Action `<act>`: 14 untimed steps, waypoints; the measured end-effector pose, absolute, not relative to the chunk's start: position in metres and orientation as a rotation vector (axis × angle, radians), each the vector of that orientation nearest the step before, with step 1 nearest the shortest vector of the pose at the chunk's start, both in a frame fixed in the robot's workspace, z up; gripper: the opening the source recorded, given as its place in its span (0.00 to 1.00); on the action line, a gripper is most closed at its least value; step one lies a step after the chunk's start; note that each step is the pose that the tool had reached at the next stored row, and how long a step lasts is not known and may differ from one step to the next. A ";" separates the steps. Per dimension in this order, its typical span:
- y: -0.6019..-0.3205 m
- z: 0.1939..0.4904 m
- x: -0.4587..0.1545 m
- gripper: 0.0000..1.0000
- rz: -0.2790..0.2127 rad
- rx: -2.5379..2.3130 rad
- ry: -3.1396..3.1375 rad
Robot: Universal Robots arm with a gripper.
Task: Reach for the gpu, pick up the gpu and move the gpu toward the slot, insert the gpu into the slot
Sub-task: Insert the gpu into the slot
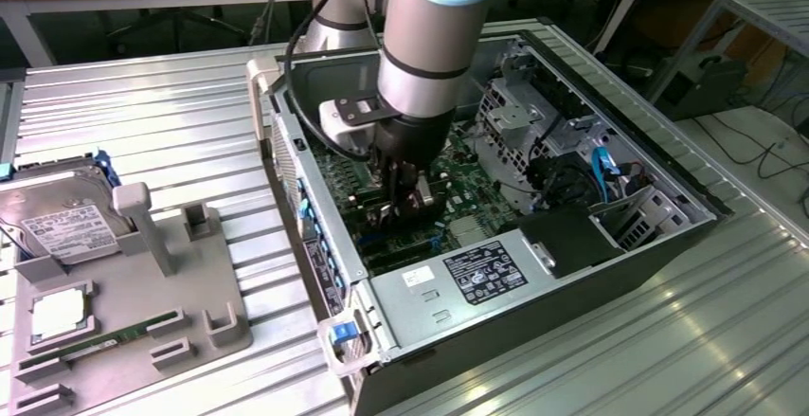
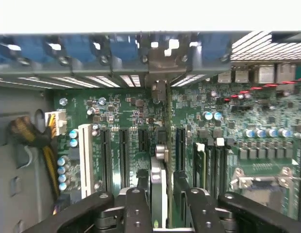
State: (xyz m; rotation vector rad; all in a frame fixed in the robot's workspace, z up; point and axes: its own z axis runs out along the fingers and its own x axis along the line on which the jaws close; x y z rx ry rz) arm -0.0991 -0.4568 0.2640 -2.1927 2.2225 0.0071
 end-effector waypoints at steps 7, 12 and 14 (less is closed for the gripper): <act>-0.457 0.286 -0.099 0.33 0.005 -2.192 2.222; -0.457 0.286 -0.099 0.14 0.004 -2.192 2.222; -0.457 0.286 -0.099 0.11 0.004 -2.192 2.222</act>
